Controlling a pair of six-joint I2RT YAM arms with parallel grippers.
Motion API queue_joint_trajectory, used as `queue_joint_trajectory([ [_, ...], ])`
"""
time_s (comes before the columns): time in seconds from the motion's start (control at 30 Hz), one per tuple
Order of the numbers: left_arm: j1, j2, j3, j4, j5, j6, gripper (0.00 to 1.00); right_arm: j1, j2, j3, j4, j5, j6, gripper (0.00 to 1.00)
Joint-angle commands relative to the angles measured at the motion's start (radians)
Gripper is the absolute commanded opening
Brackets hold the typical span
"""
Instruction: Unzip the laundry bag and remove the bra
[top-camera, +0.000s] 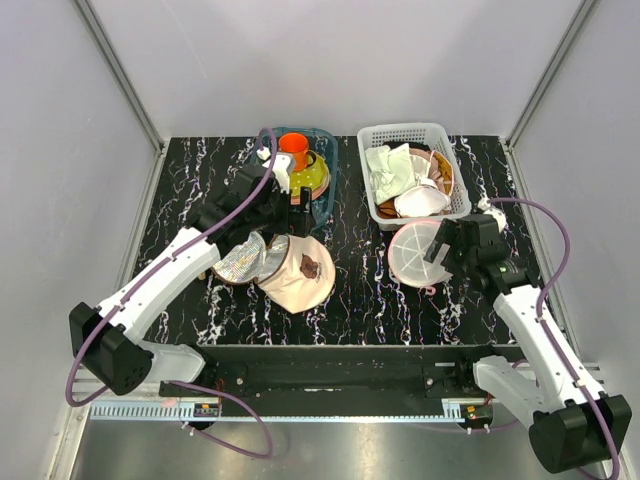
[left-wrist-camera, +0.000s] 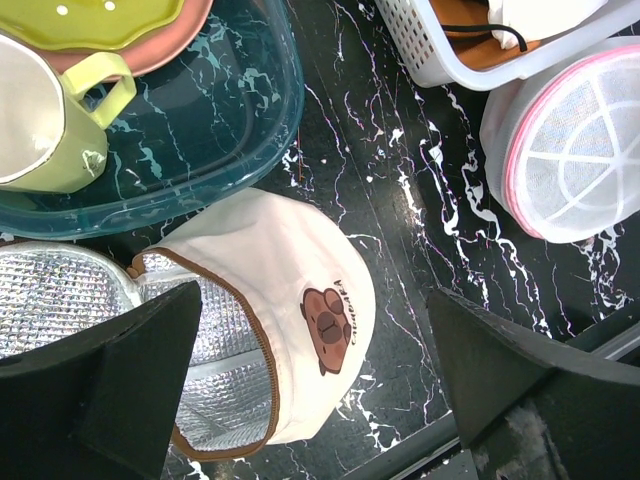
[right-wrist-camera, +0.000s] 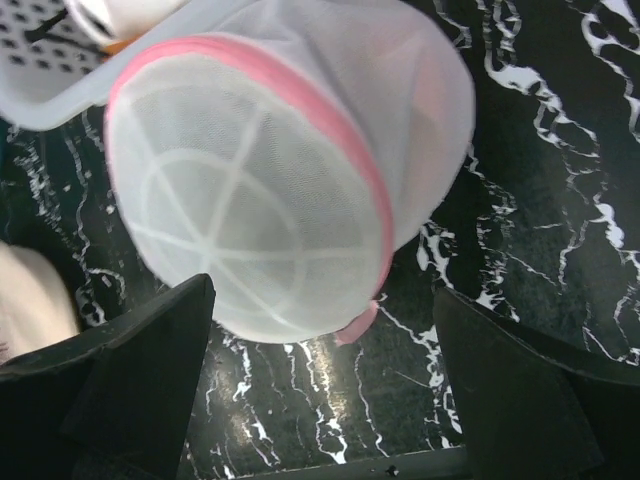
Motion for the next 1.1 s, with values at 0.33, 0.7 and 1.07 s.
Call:
queue_joint_trajectory([
  [0.33, 0.005, 0.013, -0.008, 0.057, 0.045, -0.037, 0.99, -0.114, 0.006, -0.152, 0.313, -0.178, 0.052, 0.81],
  [0.7, -0.001, 0.045, 0.010, 0.057, 0.050, -0.043, 0.99, -0.114, -0.061, -0.109, 0.265, -0.310, 0.138, 0.00],
  [1.07, -0.003, 0.039, 0.124, -0.050, -0.036, 0.138, 0.99, -0.111, -0.071, 0.037, 0.355, -0.623, 0.425, 0.00],
])
